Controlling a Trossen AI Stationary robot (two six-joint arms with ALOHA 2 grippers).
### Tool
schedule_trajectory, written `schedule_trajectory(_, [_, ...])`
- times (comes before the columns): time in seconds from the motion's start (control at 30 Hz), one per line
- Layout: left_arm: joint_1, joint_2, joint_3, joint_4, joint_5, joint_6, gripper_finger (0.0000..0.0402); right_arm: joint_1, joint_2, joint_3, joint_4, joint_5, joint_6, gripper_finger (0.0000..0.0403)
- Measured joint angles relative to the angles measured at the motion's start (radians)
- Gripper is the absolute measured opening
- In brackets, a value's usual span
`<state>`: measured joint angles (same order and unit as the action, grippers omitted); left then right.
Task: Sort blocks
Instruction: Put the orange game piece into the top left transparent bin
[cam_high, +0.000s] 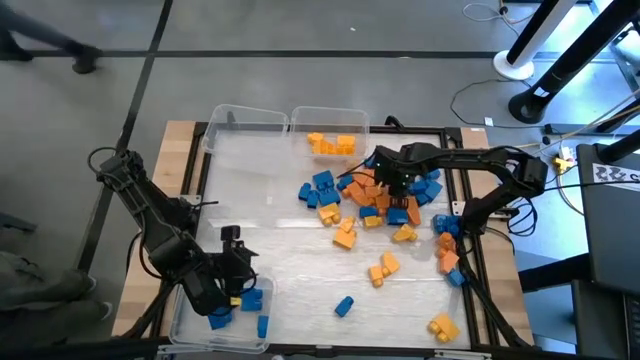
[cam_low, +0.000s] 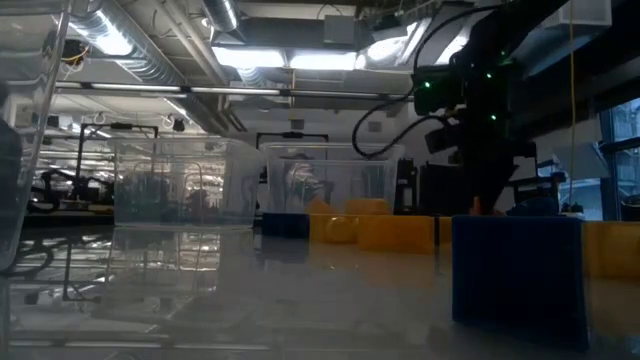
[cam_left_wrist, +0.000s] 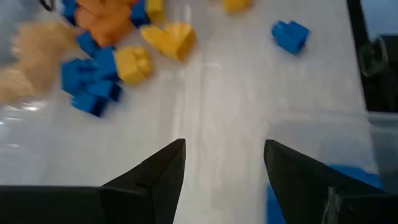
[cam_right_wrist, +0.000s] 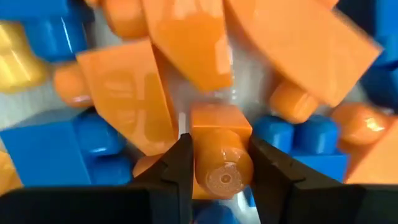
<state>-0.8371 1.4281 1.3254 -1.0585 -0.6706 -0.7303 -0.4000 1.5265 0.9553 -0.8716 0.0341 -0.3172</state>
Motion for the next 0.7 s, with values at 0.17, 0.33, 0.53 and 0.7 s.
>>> schedule_trajectory(0.17, [0.001,0.001,0.000,0.000,-0.055,-0.001,0.0208,0.001,-0.002,0.081,-0.037,-0.002,-0.004,0.0119])
schedule_trajectory(0.33, [0.020,0.028,-0.001,0.000,-0.114,-0.014,0.0208,0.001,-0.002,0.171,-0.053,-0.034,-0.030,0.0119])
schedule_trajectory(0.53, [0.066,0.085,-0.001,0.000,-0.175,0.000,0.0208,0.001,-0.003,0.281,-0.059,-0.063,-0.060,0.0119])
schedule_trajectory(0.7, [0.099,0.133,-0.001,0.024,-0.284,-0.011,0.0208,0.001,-0.003,0.366,-0.057,-0.087,-0.106,0.0120])
